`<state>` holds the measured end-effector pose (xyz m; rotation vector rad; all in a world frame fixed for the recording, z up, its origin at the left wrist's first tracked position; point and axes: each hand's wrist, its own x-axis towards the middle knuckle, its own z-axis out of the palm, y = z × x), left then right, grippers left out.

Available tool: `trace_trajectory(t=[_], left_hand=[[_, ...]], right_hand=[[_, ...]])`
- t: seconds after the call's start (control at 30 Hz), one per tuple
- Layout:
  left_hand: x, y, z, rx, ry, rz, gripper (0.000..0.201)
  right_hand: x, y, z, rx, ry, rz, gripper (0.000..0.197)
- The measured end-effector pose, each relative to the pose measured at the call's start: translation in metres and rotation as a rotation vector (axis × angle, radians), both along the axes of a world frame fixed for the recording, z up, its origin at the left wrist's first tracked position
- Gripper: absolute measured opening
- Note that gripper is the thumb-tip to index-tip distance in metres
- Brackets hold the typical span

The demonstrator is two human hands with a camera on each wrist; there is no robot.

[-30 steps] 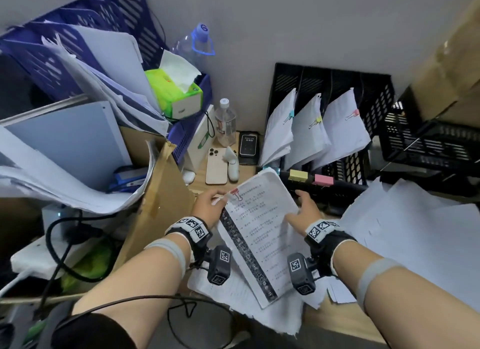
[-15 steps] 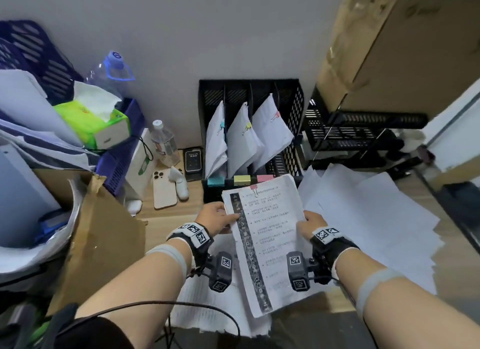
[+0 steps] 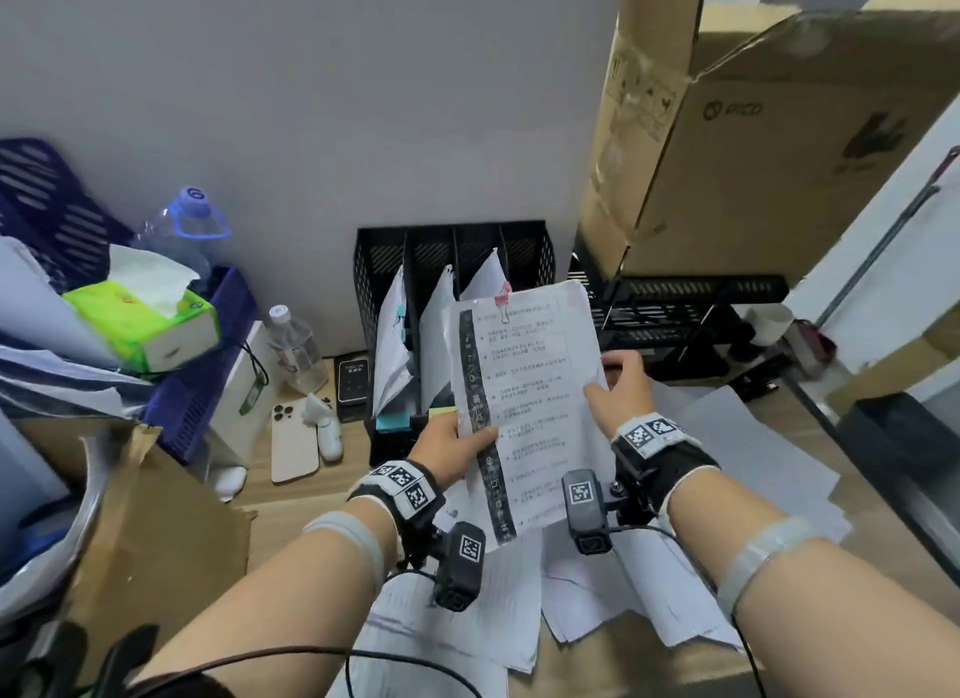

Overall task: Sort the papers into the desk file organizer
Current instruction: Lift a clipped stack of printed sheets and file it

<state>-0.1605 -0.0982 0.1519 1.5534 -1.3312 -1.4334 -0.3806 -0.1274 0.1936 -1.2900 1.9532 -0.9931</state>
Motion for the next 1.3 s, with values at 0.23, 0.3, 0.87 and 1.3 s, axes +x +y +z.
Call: trace_trajectory(t=[0.23, 0.3, 0.87, 1.3], left_hand=[[-0.046, -0.038, 0.047, -0.454, -0.511, -0.084, 0.016], [-0.060, -0.045, 0.049, -0.495, -0.497, -0.231, 0.025], [-0.044, -0.121, 0.056, -0.257, -1.049, -0.040, 0.050], [-0.019, -0.121, 0.053, -0.293, -0.863, 0.091, 0.025]], right_hand=[[0.034, -0.015, 0.055, 0.163, -0.191, 0.429, 0.105], [0.031, -0.021, 0.067, 0.129, -0.078, 0.316, 0.068], [-0.014, -0.063, 0.095, 0.162, -0.052, 0.508, 0.033], [0.065, -0.107, 0.065, 0.045, -0.117, 0.488, 0.050]])
